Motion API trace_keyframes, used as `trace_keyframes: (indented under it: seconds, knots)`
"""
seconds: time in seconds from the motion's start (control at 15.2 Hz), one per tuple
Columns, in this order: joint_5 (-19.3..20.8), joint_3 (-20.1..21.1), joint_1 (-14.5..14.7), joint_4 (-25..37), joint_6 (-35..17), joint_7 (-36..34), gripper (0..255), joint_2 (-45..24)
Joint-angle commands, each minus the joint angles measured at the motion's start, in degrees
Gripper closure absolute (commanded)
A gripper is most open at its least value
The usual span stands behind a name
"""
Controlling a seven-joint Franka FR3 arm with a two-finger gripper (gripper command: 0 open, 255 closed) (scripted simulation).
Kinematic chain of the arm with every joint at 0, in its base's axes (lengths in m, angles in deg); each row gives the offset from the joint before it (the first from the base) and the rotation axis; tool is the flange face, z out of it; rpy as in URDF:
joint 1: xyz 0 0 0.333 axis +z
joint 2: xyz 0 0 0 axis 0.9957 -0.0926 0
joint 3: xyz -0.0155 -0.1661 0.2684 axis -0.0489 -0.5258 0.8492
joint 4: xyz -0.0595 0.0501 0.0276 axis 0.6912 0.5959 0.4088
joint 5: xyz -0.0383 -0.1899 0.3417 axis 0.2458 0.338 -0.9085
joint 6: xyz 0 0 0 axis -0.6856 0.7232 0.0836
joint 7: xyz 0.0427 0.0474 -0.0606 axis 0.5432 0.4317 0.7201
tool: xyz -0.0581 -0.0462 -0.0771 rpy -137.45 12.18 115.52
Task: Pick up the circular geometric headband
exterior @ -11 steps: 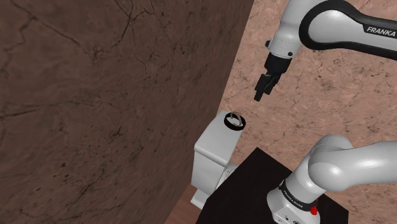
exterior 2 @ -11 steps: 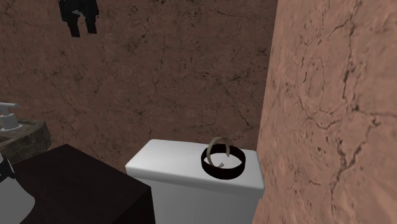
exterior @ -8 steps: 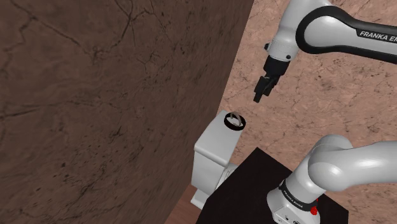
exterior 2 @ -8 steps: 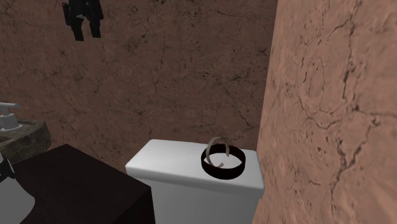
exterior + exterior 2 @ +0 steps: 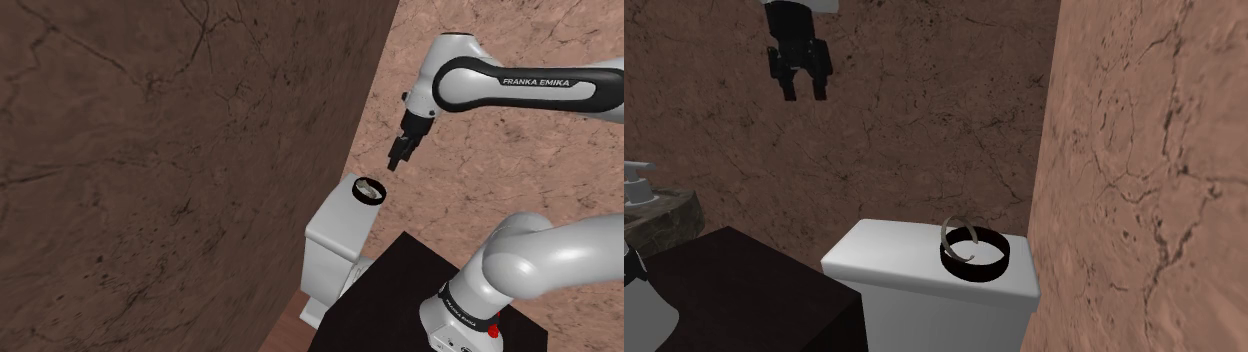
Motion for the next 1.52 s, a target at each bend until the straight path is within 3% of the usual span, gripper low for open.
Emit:
trace_keyframes:
  seconds: [0.0, 0.46, 0.79, 1.06, 1.45]
  knots:
    - [1.1, -2.1, -0.8, -1.4, -4.2, 2.3, 0, -2.5]
    - [2.7, -8.7, -2.2, -2.3, -17.6, 9.6, 0, -14.4]
    - [1.2, -13.2, -2.3, -0.2, -26.5, 15.8, 0, -25.2]
    - [-2.7, -16.1, -2.0, 3.1, -32.6, 22.3, 0, -34.7]
    - [-13.1, -17.1, -3.8, 10.5, -38.8, 34.1, 0, -49.7]
